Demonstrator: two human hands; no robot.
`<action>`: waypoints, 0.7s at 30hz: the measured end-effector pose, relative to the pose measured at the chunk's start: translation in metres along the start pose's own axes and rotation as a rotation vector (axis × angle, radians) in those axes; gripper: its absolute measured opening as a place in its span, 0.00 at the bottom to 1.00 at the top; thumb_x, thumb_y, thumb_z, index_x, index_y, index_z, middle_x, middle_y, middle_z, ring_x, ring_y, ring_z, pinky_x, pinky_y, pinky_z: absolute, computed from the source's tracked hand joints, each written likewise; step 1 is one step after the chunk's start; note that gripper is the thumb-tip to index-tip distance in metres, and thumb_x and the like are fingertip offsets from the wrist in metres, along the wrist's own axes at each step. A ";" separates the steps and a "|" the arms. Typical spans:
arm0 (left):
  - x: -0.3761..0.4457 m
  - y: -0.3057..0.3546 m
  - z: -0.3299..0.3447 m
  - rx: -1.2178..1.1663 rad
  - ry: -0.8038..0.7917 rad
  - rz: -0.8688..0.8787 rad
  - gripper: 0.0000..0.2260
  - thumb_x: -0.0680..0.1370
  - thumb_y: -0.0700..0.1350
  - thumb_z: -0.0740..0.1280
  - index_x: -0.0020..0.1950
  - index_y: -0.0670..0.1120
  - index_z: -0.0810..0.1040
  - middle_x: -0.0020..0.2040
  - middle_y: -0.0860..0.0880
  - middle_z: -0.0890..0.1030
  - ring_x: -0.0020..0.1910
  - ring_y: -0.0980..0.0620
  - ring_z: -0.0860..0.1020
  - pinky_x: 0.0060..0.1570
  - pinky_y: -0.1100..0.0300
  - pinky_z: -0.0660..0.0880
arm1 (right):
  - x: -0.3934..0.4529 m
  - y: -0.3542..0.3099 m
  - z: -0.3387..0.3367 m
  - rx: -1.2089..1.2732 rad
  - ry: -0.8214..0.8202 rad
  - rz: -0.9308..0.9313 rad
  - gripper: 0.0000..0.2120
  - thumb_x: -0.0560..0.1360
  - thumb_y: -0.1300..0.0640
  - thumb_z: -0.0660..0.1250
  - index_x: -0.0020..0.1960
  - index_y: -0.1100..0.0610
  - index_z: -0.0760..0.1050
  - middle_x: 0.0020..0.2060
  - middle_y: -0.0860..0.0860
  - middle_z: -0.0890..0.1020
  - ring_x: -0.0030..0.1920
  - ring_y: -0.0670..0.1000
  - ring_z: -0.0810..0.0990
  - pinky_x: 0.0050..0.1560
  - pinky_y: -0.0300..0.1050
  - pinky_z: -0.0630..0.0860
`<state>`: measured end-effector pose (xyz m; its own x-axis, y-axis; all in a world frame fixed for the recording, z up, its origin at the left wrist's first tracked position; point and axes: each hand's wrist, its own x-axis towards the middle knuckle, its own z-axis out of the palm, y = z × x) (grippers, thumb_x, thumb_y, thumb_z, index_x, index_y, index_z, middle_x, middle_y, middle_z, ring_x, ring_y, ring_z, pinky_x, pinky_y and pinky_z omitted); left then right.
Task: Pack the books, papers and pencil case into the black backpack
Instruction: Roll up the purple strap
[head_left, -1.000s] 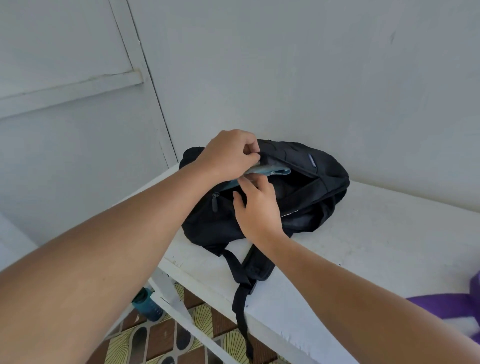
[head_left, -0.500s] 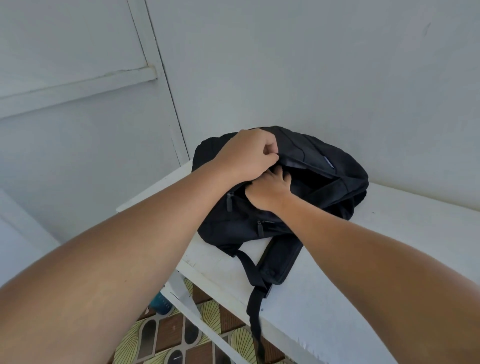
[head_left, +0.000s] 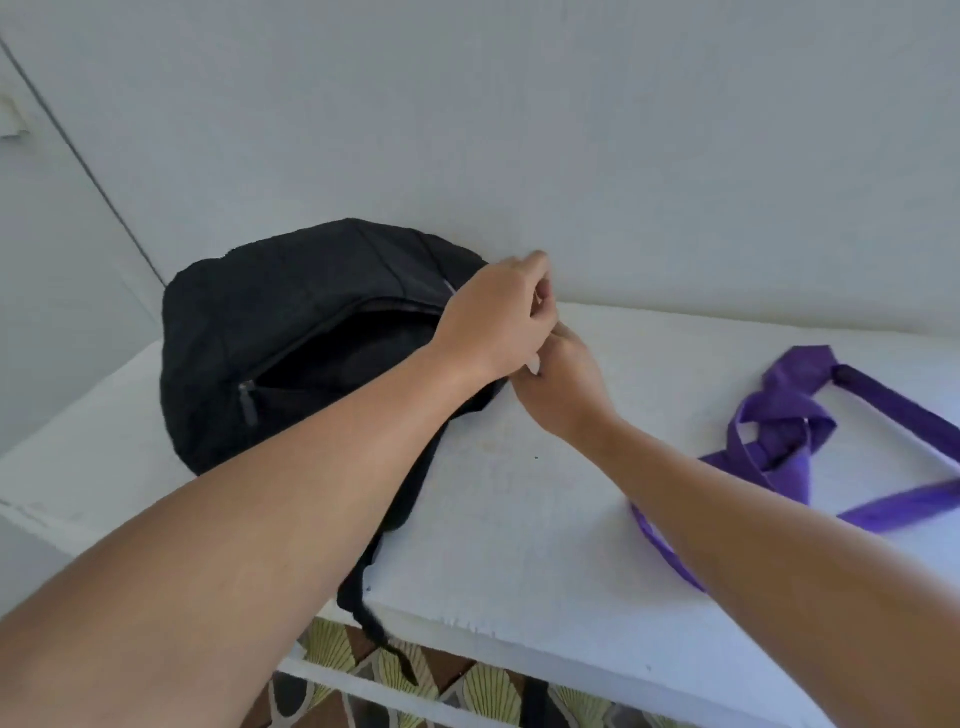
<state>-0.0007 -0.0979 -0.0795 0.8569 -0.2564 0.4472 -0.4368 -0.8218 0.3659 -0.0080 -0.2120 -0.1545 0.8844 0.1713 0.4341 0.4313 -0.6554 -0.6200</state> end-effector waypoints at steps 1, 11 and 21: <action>0.004 0.014 0.014 -0.019 -0.039 -0.003 0.01 0.79 0.46 0.64 0.48 0.50 0.73 0.43 0.53 0.78 0.42 0.51 0.77 0.43 0.48 0.78 | -0.006 0.018 -0.014 -0.024 0.010 0.075 0.09 0.78 0.59 0.65 0.55 0.58 0.82 0.51 0.51 0.80 0.48 0.54 0.76 0.40 0.46 0.72; 0.015 0.113 0.123 -0.037 -0.495 -0.044 0.07 0.79 0.51 0.65 0.53 0.49 0.77 0.52 0.48 0.81 0.50 0.45 0.79 0.50 0.51 0.79 | -0.075 0.125 -0.134 -0.207 0.216 0.436 0.08 0.81 0.54 0.66 0.56 0.51 0.83 0.52 0.50 0.80 0.53 0.54 0.79 0.53 0.50 0.76; 0.016 0.145 0.157 0.173 -0.798 0.030 0.24 0.71 0.66 0.73 0.49 0.45 0.83 0.46 0.49 0.83 0.47 0.46 0.81 0.39 0.57 0.74 | -0.121 0.170 -0.162 -0.094 0.110 0.698 0.26 0.80 0.54 0.71 0.75 0.55 0.67 0.67 0.55 0.71 0.55 0.52 0.78 0.61 0.44 0.74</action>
<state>-0.0080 -0.3011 -0.1472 0.8112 -0.5106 -0.2850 -0.4698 -0.8593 0.2023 -0.0709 -0.4634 -0.2071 0.9232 -0.3837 0.0227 -0.2509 -0.6462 -0.7207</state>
